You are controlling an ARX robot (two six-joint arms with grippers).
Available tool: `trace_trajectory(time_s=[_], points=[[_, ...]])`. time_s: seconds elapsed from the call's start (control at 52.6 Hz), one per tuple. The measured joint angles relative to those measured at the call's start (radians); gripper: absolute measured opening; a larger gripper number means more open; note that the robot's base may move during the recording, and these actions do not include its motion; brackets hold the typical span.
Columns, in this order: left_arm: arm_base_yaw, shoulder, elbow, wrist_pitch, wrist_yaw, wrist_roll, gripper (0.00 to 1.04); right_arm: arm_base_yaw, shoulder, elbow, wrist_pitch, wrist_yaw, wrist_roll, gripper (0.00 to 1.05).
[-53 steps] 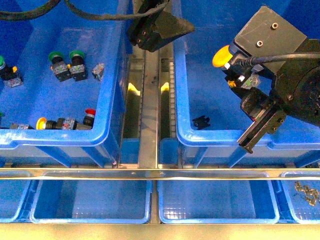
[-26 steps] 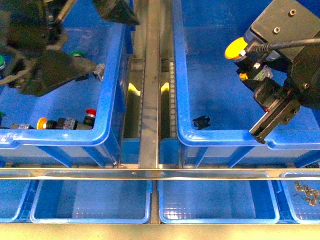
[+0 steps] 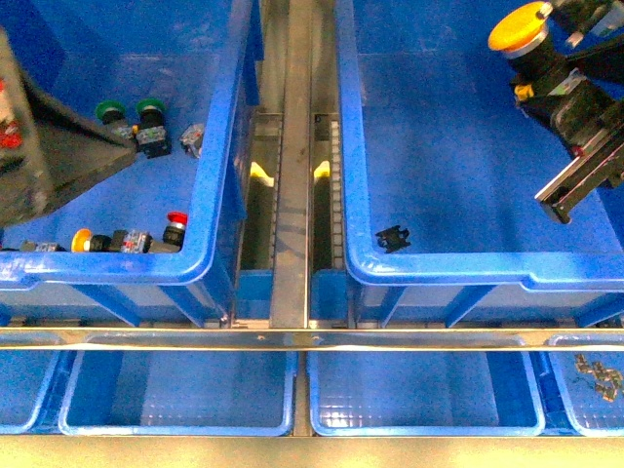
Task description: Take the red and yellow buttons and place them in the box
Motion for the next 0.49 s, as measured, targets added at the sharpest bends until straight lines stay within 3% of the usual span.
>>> trace_trajectory(time_s=[0.057,0.133,0.19,0.266,0.437,0.494], points=[[0.027,-0.039,-0.084,0.143,-0.045,0.054,0.71,-0.004,-0.031,0.003,-0.024,-0.003,0.008,0.33],[0.072,-0.146,-0.142,0.184,-0.030,0.094,0.60,-0.012,-0.063,0.005,-0.048,0.002,0.016,0.33],[0.152,-0.294,-0.180,0.115,0.068,0.126,0.47,-0.023,-0.103,0.005,-0.082,0.013,0.038,0.33],[0.201,-0.456,-0.215,-0.015,0.081,0.141,0.30,-0.026,-0.158,0.005,-0.126,0.031,0.070,0.33],[0.204,-0.618,-0.218,-0.138,0.092,0.149,0.02,-0.028,-0.201,0.008,-0.187,0.065,0.144,0.33],[0.204,-0.668,-0.218,-0.182,0.092,0.153,0.03,-0.027,-0.222,0.009,-0.216,0.080,0.175,0.33]])
